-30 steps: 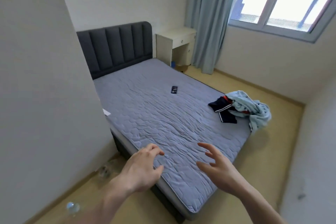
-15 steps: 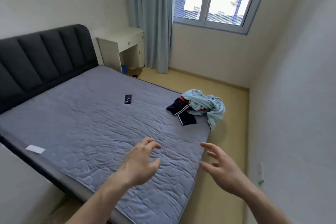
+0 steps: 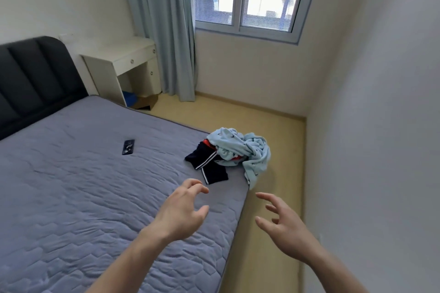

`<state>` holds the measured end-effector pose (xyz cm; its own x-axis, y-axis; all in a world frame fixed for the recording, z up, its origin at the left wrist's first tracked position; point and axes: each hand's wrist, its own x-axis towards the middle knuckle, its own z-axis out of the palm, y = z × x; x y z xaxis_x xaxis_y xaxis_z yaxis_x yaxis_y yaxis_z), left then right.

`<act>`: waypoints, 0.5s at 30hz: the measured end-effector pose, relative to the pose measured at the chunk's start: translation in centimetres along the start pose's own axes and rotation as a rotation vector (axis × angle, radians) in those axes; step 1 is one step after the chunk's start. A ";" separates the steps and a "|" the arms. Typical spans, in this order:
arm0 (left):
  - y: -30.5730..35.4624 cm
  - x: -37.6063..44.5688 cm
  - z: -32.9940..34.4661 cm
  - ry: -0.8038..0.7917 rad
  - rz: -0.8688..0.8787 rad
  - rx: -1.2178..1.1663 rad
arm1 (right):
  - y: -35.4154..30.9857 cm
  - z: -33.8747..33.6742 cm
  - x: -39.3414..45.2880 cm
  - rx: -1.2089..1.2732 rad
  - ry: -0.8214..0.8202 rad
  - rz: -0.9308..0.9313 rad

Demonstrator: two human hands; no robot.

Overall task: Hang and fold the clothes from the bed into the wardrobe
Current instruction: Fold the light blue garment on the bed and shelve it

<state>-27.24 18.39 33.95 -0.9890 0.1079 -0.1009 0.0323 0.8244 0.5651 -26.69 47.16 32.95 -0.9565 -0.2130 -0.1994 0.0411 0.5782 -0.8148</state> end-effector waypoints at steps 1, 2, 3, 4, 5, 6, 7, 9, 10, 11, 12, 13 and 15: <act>0.9 1.5 0.5 0.010 -0.009 -0.009 | 0.6 -1.4 1.7 -0.001 -0.012 -0.001; 1.9 2.9 0.9 0.024 -0.019 -0.022 | 1.2 -2.9 3.5 -0.007 -0.027 -0.008; 2.7 4.2 1.2 0.038 -0.030 -0.035 | 1.5 -4.2 5.3 -0.011 -0.039 -0.016; 3.3 5.4 1.5 0.048 -0.040 -0.045 | 1.8 -5.4 7.2 -0.013 -0.045 -0.023; 3.7 6.6 1.7 0.056 -0.051 -0.054 | 1.9 -6.3 9.2 -0.016 -0.047 -0.029; 3.9 7.6 1.7 0.061 -0.068 -0.061 | 1.8 -7.1 10.9 -0.020 -0.056 -0.030; 3.9 8.4 1.7 0.067 -0.089 -0.069 | 1.8 -7.6 12.6 -0.018 -0.075 -0.034; 3.4 10.2 1.6 0.087 -0.131 -0.067 | 1.6 -8.2 16.0 -0.011 -0.124 -0.048; 2.9 11.2 1.4 0.101 -0.156 -0.063 | 1.6 -8.3 17.7 -0.013 -0.146 -0.056; 2.3 12.2 1.3 0.114 -0.181 -0.061 | 1.6 -8.4 19.5 -0.019 -0.170 -0.063; 1.7 13.2 1.1 0.127 -0.205 -0.058 | 1.6 -8.4 21.2 -0.024 -0.196 -0.071; 1.0 14.2 1.0 0.136 -0.227 -0.057 | 1.7 -8.4 22.8 -0.030 -0.221 -0.079; -0.3 16.8 0.9 0.151 -0.268 -0.067 | 1.8 -8.5 26.2 -0.046 -0.262 -0.096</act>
<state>-43.77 20.50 31.33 -0.9714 -0.1959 -0.1339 -0.2370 0.7733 0.5880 -54.15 49.28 30.84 -0.8481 -0.4613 -0.2607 -0.0652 0.5790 -0.8127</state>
